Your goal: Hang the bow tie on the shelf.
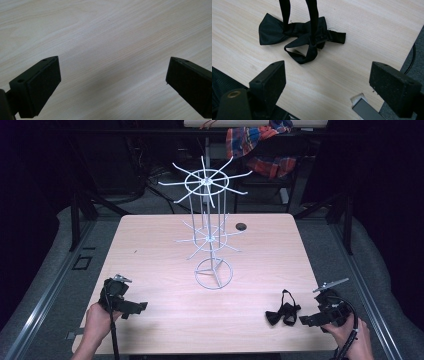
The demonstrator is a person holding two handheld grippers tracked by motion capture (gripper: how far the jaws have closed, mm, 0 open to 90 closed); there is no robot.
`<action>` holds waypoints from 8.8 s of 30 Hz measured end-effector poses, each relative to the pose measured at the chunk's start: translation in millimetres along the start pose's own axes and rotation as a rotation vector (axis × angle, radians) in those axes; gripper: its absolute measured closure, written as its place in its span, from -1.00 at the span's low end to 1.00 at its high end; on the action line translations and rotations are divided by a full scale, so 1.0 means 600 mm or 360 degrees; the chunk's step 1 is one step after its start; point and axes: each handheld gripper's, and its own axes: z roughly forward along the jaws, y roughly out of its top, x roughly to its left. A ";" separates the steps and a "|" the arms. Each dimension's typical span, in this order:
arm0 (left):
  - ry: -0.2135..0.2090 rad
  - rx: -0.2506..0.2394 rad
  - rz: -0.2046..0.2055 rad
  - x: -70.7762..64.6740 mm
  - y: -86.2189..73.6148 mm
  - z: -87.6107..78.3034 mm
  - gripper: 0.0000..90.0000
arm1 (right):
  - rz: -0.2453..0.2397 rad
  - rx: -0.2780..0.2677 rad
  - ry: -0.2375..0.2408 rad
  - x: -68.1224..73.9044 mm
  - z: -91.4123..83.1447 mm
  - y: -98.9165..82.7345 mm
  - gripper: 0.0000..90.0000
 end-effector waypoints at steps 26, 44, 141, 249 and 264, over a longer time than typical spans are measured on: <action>0.0003 -0.0007 -0.0013 0.000 -0.003 -0.001 -1.00 | -0.0069 -0.0155 0.0056 0.013 -0.005 0.015 -0.55; 0.0011 0.0025 -0.0016 0.001 -0.003 0.004 -1.00 | -0.0242 -0.0162 -0.0033 0.030 0.021 0.072 0.98; -0.0015 0.0015 -0.0011 0.003 -0.003 0.005 -1.00 | -0.0654 -0.0643 -0.0047 0.142 -0.077 0.266 1.00; -0.0030 0.0016 0.0021 0.001 -0.002 0.007 -1.00 | -0.0750 -0.0740 0.0191 0.176 -0.059 0.323 1.00; -0.0033 0.0025 0.0024 0.002 -0.002 0.007 -1.00 | -0.0755 -0.0693 0.0208 0.176 -0.039 0.320 1.00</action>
